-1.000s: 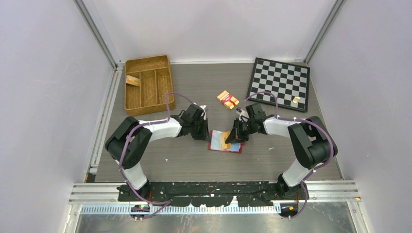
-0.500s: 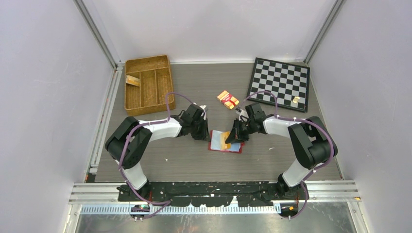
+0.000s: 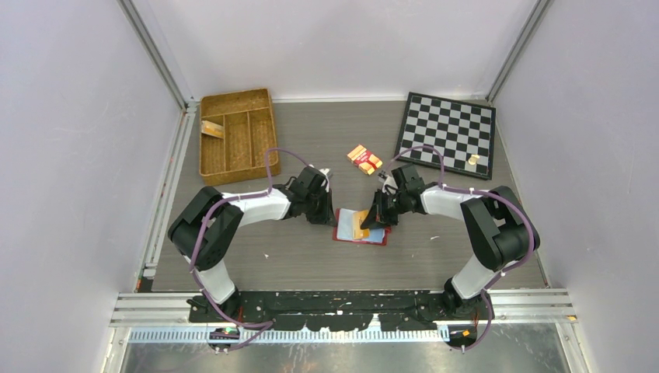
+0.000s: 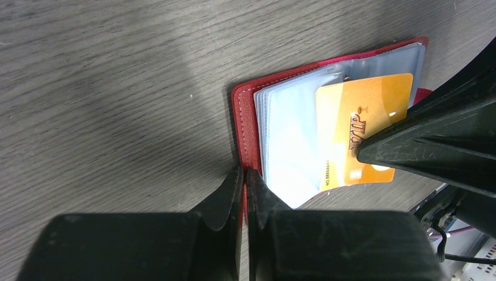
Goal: Put the credit cards into the card holder
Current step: Insert the credit card into the card holder.
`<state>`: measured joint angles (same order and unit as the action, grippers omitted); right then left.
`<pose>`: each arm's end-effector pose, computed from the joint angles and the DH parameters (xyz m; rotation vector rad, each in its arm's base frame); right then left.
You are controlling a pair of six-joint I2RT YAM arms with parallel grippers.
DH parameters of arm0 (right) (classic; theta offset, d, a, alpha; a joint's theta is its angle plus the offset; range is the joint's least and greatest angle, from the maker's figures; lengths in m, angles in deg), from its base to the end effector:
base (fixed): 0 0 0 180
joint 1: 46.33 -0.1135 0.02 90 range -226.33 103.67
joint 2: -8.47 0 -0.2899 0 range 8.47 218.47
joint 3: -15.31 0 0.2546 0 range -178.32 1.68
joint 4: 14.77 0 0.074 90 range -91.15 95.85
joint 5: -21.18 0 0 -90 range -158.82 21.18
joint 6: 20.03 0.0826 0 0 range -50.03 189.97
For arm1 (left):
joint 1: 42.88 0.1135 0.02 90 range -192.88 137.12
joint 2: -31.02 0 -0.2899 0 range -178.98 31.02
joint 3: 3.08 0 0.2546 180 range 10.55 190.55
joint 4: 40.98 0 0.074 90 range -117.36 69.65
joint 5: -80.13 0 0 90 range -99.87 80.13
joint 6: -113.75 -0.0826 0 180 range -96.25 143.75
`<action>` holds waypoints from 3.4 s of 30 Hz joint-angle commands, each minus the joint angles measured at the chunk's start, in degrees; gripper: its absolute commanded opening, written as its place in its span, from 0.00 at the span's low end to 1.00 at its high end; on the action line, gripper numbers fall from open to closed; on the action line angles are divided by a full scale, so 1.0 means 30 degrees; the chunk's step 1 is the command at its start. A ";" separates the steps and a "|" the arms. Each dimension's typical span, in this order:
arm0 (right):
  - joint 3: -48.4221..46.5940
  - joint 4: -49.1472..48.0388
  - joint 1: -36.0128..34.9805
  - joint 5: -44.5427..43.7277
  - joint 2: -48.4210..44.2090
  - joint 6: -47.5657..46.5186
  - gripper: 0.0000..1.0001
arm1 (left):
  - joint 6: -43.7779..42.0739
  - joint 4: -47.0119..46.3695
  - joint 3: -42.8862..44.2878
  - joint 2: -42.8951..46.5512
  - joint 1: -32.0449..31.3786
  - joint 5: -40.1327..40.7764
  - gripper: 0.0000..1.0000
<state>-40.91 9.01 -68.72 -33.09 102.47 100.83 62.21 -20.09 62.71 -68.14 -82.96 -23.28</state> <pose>0.2670 0.1622 0.1227 -0.0210 2.7757 1.1113 0.2700 -0.2522 0.1344 0.1401 2.6905 -0.7945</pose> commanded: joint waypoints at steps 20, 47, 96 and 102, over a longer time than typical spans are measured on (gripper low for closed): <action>0.1246 -0.0899 0.0041 -0.4079 -0.0148 0.0313 0.01 | -0.0280 0.0981 -0.0221 -0.0435 -0.0353 0.0420 0.00; 0.1630 -0.2661 -0.0116 -0.4182 0.0881 0.2280 0.06 | -0.0191 0.0965 -0.0117 -0.0384 -0.0762 0.0328 0.00; -0.3213 0.6835 -0.2154 -0.9371 -0.3718 0.0023 0.65 | -0.0057 -0.0165 -0.0263 0.0196 -0.0829 -0.0363 0.02; -0.3382 0.7135 -0.2174 -0.9689 -0.3811 0.0034 0.69 | 0.0070 -0.0185 0.0368 0.0283 -0.1027 -0.0533 0.16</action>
<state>-49.12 29.14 -74.89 -60.32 91.98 101.96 62.47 -21.36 62.21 -68.07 -85.25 -24.40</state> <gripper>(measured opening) 0.687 0.121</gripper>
